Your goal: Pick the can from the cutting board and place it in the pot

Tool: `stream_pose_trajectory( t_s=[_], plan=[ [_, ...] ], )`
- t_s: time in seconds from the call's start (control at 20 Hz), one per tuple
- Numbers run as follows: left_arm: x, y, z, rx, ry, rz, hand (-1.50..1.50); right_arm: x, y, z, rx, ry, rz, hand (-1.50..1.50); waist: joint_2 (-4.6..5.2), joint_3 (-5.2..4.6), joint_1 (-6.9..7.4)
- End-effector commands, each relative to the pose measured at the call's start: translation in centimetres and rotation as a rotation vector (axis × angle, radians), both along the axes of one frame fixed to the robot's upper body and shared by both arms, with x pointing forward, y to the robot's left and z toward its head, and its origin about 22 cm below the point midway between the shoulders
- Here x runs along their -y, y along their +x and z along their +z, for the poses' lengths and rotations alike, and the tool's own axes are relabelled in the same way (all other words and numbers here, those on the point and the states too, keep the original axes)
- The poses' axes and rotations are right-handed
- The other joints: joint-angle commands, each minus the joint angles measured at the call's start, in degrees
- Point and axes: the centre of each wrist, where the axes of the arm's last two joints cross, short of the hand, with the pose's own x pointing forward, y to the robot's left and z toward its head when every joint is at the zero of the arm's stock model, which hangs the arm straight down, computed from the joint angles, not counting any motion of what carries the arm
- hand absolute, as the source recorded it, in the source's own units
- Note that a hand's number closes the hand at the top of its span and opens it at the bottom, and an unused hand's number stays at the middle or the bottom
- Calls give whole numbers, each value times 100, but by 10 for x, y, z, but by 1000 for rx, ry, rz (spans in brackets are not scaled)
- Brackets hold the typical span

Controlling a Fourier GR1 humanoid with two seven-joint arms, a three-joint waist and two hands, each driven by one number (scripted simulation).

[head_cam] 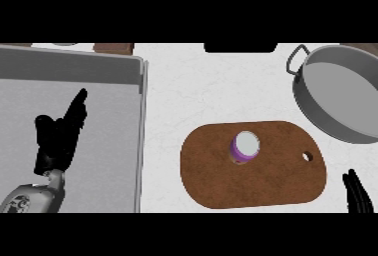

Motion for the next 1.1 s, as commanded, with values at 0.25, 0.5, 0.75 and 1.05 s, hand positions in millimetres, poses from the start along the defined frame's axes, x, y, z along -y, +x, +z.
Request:
stream_pose_trajectory(
  t_s=[0.25,0.5,0.75,1.05],
  plan=[
    [42,0,25,255,-165,-46,0,-44,-4,12,-200,10,-95,-150,41,26,308],
    [40,-1,25,245,-156,-45,0,-67,0,9,-345,-35,-157,-150,44,30,377],
    [52,-6,8,260,-174,-40,0,-89,24,29,-423,-54,-196,-150,41,61,296],
    [47,-24,-16,291,-193,-39,0,-117,57,37,-444,-59,-180,-150,22,92,233]
  ],
)
